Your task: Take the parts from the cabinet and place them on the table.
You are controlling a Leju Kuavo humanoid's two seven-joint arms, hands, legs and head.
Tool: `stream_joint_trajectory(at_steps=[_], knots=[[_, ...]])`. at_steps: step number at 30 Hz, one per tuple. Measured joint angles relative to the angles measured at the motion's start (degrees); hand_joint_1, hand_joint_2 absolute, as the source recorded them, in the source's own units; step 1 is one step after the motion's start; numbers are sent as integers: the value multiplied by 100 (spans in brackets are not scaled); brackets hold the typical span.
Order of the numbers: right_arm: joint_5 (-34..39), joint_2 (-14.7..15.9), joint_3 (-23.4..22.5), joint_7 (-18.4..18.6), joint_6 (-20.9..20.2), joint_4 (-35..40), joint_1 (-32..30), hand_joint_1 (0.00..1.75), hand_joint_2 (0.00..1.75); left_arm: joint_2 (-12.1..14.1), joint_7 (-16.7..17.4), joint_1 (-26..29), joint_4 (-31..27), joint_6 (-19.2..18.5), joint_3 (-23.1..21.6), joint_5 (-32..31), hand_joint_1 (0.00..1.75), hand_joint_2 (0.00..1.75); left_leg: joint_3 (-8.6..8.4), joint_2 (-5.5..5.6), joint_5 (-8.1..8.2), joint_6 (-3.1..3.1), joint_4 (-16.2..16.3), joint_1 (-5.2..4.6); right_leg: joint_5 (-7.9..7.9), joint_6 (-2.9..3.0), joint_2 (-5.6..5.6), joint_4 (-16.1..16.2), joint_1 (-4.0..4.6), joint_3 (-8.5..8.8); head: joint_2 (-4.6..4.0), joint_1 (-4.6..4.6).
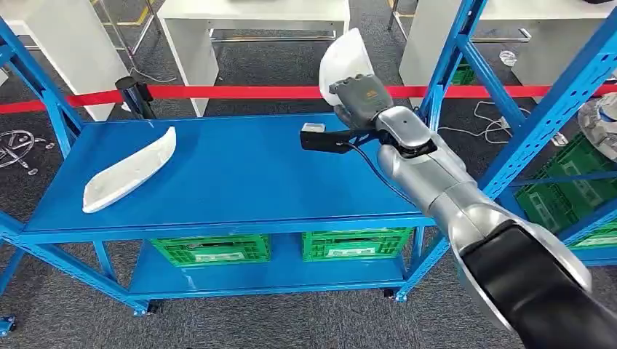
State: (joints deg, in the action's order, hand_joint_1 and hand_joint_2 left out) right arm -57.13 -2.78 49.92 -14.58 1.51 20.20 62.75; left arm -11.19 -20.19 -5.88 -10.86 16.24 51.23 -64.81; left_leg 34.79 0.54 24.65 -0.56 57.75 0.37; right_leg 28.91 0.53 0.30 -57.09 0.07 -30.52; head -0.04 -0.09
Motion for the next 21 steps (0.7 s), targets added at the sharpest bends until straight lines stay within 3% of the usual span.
stream_joint_trajectory(at_steps=[12,16,17,18,19,21], knots=[[-238,-74,-129,192,275,242,30,175,175,15,478,-20,-22,90,116,70,0,175,4,1,20,21,15,-34,2,-18,-1,8,-41,1,0,0],[-291,-125,-168,157,312,337,27,175,175,42,463,-27,-44,92,157,129,0,175,4,0,24,63,16,-65,-11,-86,1,29,-72,10,0,-2],[-319,-133,-188,155,330,391,20,175,175,42,450,-30,-46,100,179,144,0,175,-31,-14,-8,94,-53,-11,17,-102,5,12,-46,14,0,-2],[-356,-133,-219,153,345,428,17,175,175,42,435,-32,-46,114,181,155,0,175,-59,-28,-26,112,-90,4,116,-114,-2,-115,-60,-31,0,11],[-376,-133,-243,153,365,452,18,175,175,50,426,-43,-50,125,181,160,0,175,-57,-35,-27,128,-92,7,308,-129,-3,-428,-62,-188,0,26],[-409,-138,-251,137,384,485,-18,175,175,52,417,-58,-52,125,186,160,0,175,-54,-40,-22,133,-89,8,709,-164,-3,-1363,-83,-658,0,26]])
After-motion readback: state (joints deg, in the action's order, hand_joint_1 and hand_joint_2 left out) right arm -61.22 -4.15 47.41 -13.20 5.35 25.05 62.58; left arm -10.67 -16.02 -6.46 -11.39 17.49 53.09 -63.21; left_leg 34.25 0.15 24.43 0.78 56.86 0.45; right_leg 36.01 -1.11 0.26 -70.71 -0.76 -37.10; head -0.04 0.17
